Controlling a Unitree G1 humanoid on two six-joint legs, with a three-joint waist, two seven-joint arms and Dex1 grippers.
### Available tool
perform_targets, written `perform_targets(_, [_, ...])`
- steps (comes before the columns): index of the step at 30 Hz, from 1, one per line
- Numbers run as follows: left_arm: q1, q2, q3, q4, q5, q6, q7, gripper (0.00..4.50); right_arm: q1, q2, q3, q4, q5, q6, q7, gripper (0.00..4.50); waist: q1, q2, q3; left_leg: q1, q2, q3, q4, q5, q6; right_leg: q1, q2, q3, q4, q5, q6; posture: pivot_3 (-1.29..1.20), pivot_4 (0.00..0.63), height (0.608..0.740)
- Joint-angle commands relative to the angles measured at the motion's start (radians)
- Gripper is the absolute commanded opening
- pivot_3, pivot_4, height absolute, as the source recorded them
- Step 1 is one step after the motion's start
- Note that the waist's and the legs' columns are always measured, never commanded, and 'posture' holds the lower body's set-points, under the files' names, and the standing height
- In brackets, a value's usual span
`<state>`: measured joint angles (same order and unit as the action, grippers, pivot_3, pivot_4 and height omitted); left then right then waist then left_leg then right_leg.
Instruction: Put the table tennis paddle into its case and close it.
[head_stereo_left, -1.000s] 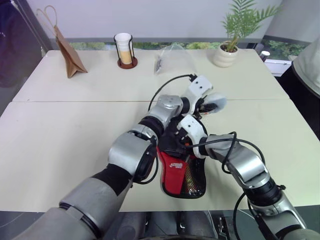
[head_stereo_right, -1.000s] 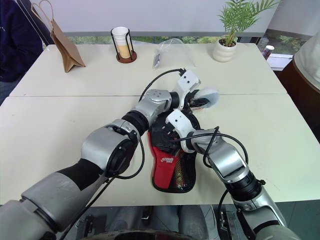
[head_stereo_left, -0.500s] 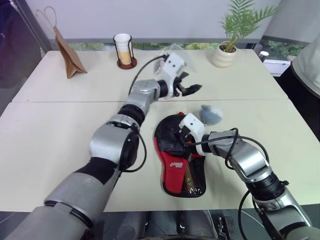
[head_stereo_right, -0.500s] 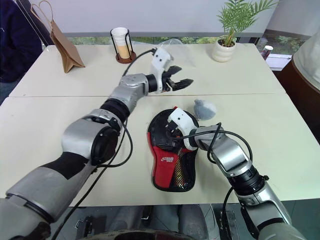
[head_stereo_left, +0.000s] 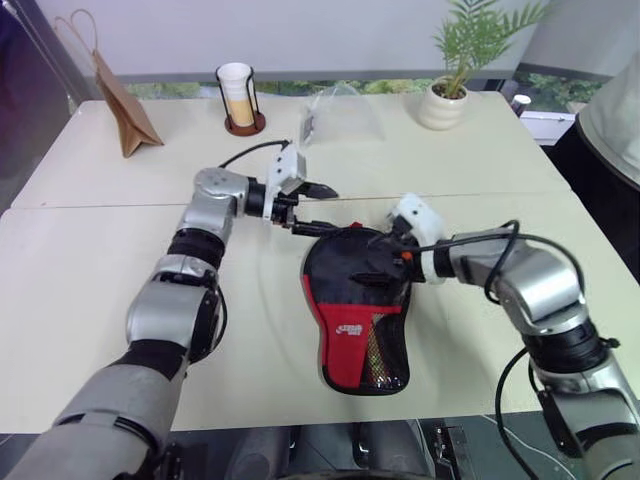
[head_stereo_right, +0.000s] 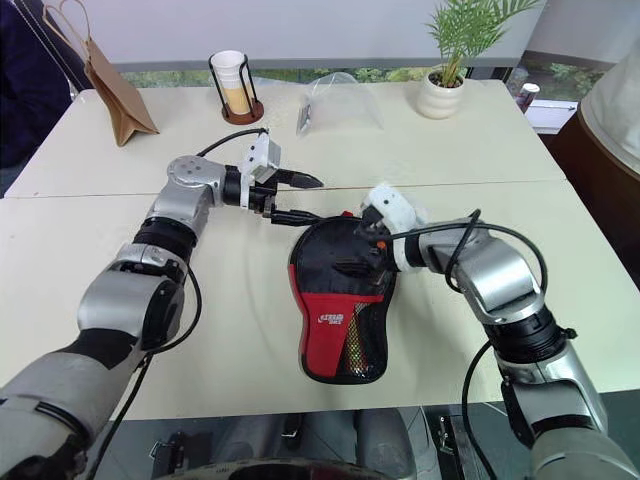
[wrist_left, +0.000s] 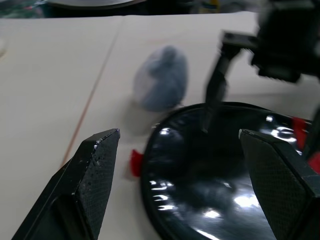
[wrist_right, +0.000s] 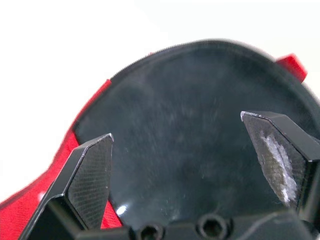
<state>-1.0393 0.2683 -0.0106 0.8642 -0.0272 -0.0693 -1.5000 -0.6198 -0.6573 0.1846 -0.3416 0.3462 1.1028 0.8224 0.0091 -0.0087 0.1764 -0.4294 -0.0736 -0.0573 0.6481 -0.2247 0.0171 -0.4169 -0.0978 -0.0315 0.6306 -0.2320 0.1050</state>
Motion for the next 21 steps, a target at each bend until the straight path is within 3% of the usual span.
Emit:
perform_targets(1, [0.147, -0.001, -0.080, -0.310, -0.053, 0.108, -0.026, 3.92, -0.080, -0.056, -0.074, -0.061, 0.048, 0.029, 0.018, 4.50, -0.001, 0.001, 0.000, 0.000, 0.000, 0.000, 0.000, 0.000, 0.000, 0.000, 0.000, 0.001, 0.000, 0.000, 0.000, 0.00, 0.150, 0.734])
perform_targets(5, [0.282, 0.001, -0.151, -0.525, -0.067, 0.196, 0.022, 3.92, -0.149, -0.130, -0.106, -0.047, 0.063, 0.037, 0.027, 4.50, 0.003, 0.002, 0.001, 0.000, 0.000, 0.000, 0.000, 0.000, 0.000, 0.000, -0.001, 0.002, 0.000, 0.000, -0.001, 0.00, 0.150, 0.734])
perform_targets(10, [0.386, -0.014, -0.219, -0.587, -0.013, 0.170, 0.171, 3.92, -0.162, -0.220, -0.116, 0.041, 0.037, -0.045, 0.061, 4.50, 0.003, 0.002, 0.001, 0.000, 0.001, 0.000, 0.000, 0.000, 0.000, 0.000, -0.003, 0.002, -0.001, 0.001, -0.002, 0.00, 0.150, 0.734])
perform_targets(21, [0.481, -0.079, -0.274, -0.484, 0.021, 0.136, 0.404, 3.92, -0.137, -0.266, 0.000, 0.322, -0.124, -0.349, 0.124, 4.50, 0.005, 0.002, 0.000, 0.001, 0.001, 0.002, 0.000, 0.000, 0.000, 0.001, -0.004, 0.001, -0.001, 0.001, -0.001, 0.00, 0.150, 0.734])
